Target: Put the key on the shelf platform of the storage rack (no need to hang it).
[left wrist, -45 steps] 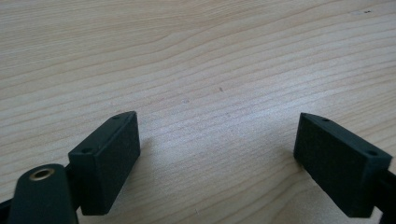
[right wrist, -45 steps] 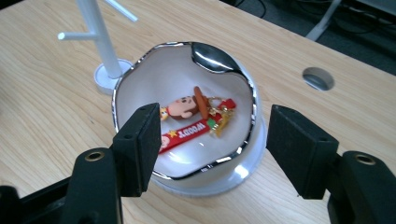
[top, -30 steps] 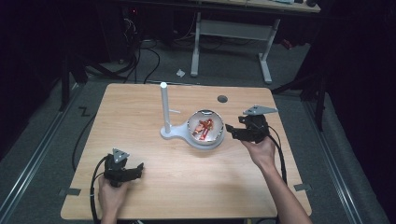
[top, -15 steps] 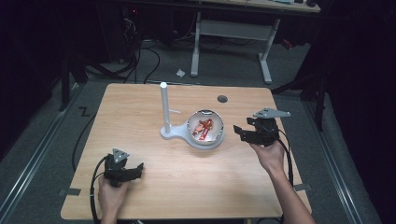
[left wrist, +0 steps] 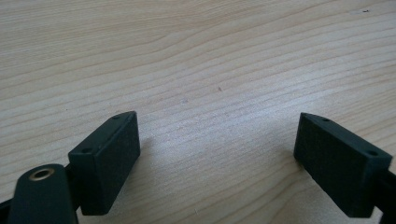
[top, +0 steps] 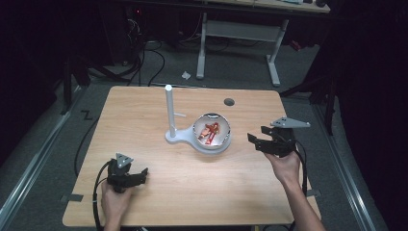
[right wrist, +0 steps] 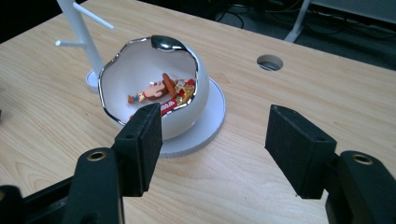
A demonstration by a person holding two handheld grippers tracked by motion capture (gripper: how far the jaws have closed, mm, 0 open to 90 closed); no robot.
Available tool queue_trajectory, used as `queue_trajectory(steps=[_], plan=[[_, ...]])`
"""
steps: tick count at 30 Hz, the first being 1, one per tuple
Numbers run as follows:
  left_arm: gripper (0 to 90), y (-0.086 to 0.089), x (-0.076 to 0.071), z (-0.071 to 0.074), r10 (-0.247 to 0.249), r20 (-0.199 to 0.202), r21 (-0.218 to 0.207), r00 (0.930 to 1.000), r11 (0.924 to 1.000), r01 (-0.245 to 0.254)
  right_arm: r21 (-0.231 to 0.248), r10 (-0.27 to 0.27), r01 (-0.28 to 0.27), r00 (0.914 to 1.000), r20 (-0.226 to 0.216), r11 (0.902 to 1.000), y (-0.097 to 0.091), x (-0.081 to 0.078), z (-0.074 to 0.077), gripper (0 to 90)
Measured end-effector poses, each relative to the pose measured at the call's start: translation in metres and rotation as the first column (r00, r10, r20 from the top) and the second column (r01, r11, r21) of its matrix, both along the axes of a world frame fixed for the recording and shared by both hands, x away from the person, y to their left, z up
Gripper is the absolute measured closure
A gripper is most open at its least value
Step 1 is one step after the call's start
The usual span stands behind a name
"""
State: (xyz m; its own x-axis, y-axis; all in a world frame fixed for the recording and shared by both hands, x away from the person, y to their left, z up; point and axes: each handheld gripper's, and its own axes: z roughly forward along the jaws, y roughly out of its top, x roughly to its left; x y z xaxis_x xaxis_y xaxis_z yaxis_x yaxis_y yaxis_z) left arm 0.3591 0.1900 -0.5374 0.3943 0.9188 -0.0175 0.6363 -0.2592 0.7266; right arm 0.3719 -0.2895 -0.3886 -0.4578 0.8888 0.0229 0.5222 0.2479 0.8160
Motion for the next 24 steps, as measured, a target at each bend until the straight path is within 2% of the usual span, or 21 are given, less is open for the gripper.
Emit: queue_trajectory(steps=[11,18,24], plan=[[14.8,0.0,0.0,0.0,0.0,0.0,0.0,1.0,1.0,0.0,0.026,-0.023,0.023,0.9997,-0.005,0.9994,-0.014,-0.015,-0.008,36.8],[14.8,0.0,0.0,0.0,0.0,0.0,-0.001,1.0,1.0,0.0,0.043,-0.027,0.028,0.9995,-0.018,0.9987,-0.015,-0.021,-0.016,36.9],[14.8,0.0,0.0,0.0,0.001,0.002,-0.001,1.0,1.0,-0.001,0.052,-0.018,0.019,0.9998,-0.012,0.9985,-0.014,-0.025,-0.022,37.1]])
